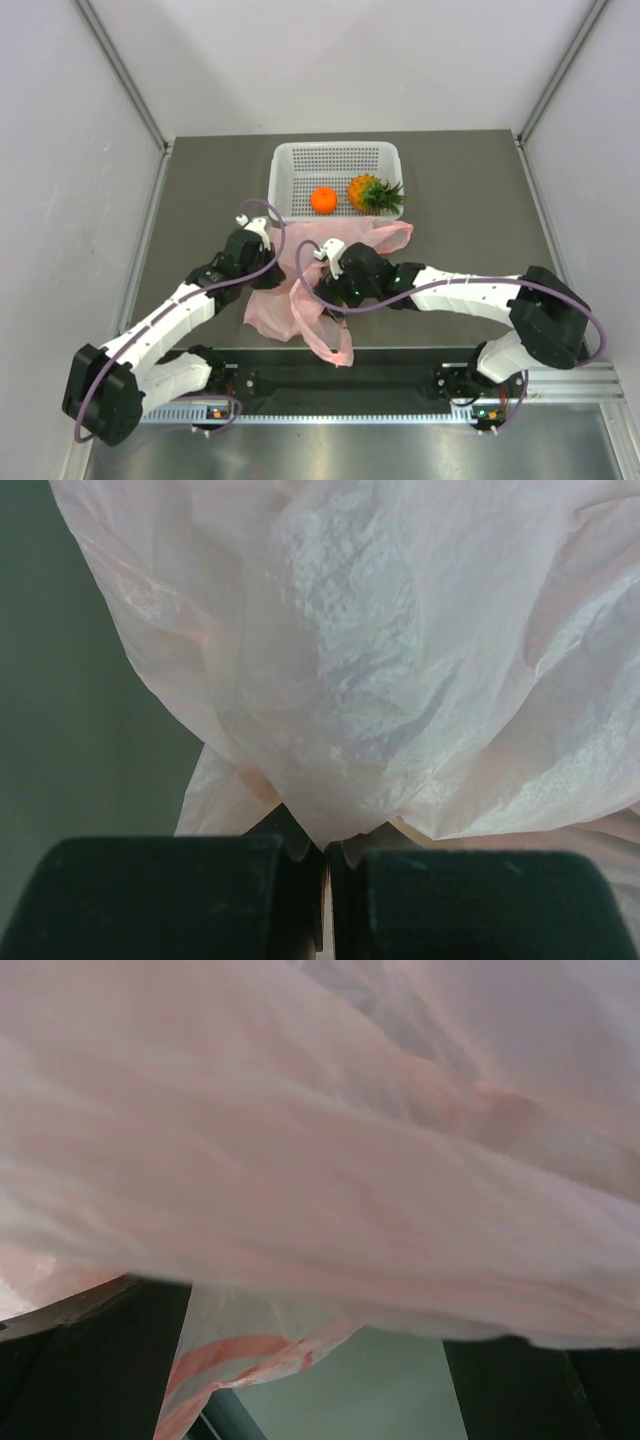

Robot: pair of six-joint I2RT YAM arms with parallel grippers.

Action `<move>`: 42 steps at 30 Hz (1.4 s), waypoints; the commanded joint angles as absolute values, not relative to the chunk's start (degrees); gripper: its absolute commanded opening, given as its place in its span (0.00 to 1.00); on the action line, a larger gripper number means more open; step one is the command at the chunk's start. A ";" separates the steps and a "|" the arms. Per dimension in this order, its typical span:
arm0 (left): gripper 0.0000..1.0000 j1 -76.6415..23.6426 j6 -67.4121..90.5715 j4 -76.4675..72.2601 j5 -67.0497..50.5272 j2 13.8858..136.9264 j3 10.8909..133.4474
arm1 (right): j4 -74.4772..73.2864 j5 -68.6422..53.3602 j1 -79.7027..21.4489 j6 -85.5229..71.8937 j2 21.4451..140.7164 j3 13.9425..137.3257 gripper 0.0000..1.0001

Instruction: Untie the knot of the plastic bag and take out the fruit

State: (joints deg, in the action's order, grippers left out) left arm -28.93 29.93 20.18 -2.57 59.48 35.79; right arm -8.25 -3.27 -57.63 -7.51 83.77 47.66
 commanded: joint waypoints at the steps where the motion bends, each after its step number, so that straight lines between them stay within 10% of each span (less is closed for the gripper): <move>1: 0.00 -28.83 30.76 17.84 -1.84 57.92 34.81 | -2.29 -2.29 -59.50 -6.86 85.59 49.04 1.00; 16: 0.00 -28.83 31.82 15.03 -3.95 58.27 32.87 | 4.39 7.73 -60.38 -11.86 93.17 48.96 0.99; 18: 0.00 -28.83 31.73 15.03 -4.13 58.27 32.87 | 5.79 9.48 -60.21 -12.57 90.46 47.99 0.92; 24: 0.00 -28.83 31.47 14.94 -4.04 58.36 32.34 | 5.02 9.67 -58.10 -13.01 81.49 45.44 0.23; 28: 0.00 -28.83 31.38 15.38 -3.60 58.53 32.43 | -5.33 7.83 -56.34 -12.39 75.25 47.11 0.01; 42: 0.00 -28.83 31.20 13.71 -4.83 60.29 32.70 | -23.03 -22.52 -42.11 -2.82 63.52 63.00 0.01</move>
